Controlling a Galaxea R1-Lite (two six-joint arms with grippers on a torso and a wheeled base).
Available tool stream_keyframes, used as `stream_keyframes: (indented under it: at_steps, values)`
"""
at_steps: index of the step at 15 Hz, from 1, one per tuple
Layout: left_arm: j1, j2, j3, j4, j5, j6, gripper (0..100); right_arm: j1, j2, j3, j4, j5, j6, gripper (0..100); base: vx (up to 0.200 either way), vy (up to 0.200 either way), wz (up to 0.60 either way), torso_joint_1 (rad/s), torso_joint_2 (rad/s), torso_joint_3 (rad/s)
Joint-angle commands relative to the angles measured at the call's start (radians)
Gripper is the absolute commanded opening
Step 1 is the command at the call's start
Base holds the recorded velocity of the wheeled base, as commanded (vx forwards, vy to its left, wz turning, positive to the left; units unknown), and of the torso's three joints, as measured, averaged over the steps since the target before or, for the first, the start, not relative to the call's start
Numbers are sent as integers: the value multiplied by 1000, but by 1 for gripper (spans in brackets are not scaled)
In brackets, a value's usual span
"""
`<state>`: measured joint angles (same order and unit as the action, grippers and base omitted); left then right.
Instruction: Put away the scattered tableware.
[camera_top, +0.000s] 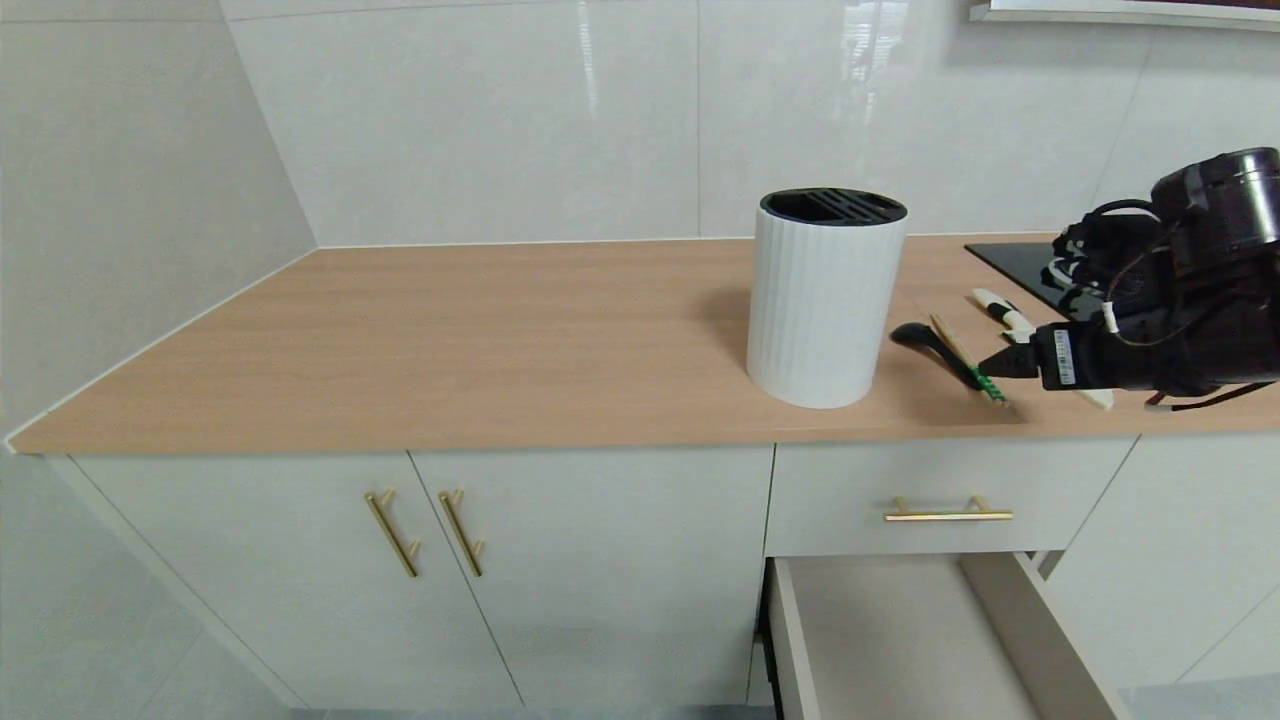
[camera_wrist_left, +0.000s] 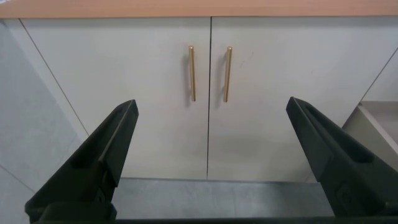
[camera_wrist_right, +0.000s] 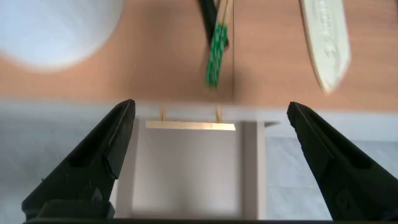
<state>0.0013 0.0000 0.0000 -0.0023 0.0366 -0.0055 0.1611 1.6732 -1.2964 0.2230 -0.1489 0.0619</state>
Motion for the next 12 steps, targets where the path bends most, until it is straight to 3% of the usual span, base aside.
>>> stream_keyframes:
  at_steps: [1,12]
  values:
    - [0,2,0,-1,0,-1,100,-20,114,-54,-1,-1,4,100,0,0,0,0,0,0]
    - [0,2,0,-1,0,-1,100,-21,226,-109,-4,-11,50,100,0,0,0,0,0,0]
